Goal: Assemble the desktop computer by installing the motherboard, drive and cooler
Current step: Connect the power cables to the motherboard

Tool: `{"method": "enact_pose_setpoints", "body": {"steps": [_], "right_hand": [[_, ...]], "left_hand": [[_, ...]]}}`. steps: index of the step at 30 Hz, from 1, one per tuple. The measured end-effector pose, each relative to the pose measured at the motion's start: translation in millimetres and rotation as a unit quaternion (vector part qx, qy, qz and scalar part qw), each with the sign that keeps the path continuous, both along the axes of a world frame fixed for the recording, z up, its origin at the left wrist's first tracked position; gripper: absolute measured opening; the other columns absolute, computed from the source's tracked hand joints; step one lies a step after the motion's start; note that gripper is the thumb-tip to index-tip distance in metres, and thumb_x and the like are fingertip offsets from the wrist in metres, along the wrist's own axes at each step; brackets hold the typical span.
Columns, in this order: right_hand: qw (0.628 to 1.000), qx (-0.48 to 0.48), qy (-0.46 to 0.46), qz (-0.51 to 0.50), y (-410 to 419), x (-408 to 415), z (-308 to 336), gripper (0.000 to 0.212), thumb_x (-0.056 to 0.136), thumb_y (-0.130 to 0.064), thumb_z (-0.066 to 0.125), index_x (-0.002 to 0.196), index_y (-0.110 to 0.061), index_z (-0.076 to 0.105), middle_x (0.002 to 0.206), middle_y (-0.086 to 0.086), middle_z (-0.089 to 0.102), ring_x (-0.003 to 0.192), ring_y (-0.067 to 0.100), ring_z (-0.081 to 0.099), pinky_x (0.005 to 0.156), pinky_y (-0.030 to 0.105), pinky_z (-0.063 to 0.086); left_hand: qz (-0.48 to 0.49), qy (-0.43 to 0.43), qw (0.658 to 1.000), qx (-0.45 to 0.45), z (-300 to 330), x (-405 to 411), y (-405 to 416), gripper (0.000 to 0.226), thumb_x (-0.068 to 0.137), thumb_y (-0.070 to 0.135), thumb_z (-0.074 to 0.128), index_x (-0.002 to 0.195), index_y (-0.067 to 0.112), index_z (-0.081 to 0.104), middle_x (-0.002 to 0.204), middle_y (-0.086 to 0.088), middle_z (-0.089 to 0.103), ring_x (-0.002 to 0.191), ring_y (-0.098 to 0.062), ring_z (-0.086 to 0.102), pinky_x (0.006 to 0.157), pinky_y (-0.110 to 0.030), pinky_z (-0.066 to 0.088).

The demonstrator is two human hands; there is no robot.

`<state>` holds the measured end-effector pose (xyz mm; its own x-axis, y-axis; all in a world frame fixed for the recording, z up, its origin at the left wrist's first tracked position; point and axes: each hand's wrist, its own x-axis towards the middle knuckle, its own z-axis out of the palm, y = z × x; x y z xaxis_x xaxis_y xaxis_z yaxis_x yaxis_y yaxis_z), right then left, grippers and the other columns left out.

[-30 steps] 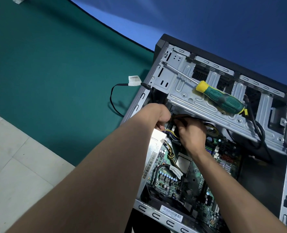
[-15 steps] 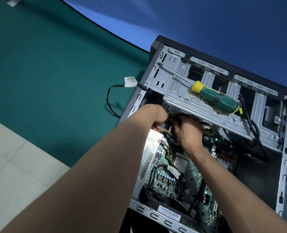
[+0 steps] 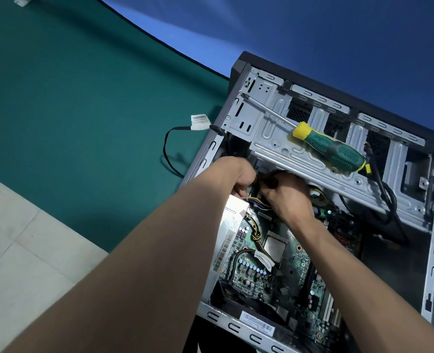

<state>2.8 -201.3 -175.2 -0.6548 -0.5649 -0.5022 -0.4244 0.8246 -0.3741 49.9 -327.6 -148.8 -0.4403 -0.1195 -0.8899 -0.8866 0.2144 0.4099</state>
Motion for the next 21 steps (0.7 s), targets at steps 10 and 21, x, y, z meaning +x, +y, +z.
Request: {"method": "enact_pose_setpoints", "body": {"steps": [10, 21], "right_hand": [[0.962, -0.174, -0.102, -0.182, 10, 2, 10, 0.022, 0.086, -0.03, 0.066, 0.09, -0.01, 0.074, 0.089, 0.013, 0.073, 0.084, 0.03, 0.067, 0.078, 0.038, 0.052], [0.607, -0.379, -0.667, -0.207, 49, 4, 31, 0.024, 0.063, -0.017, 0.086, 0.081, -0.007, 0.073, 0.066, 0.001, 0.06, 0.063, 0.013, 0.058, 0.065, 0.026, 0.053]], "left_hand": [[-0.002, -0.005, 1.0, 0.003, -1, 0, -1, 0.031, 0.1, 0.005, 0.025, 0.118, -0.002, 0.05, 0.101, -0.01, 0.06, 0.06, -0.01, 0.051, 0.045, -0.018, 0.044], [0.022, 0.014, 0.999, -0.029, 0, 0, 1, 0.038, 0.1, -0.001, 0.027, 0.135, 0.003, 0.042, 0.12, -0.014, 0.06, 0.042, -0.006, 0.054, 0.036, -0.016, 0.043]]}}
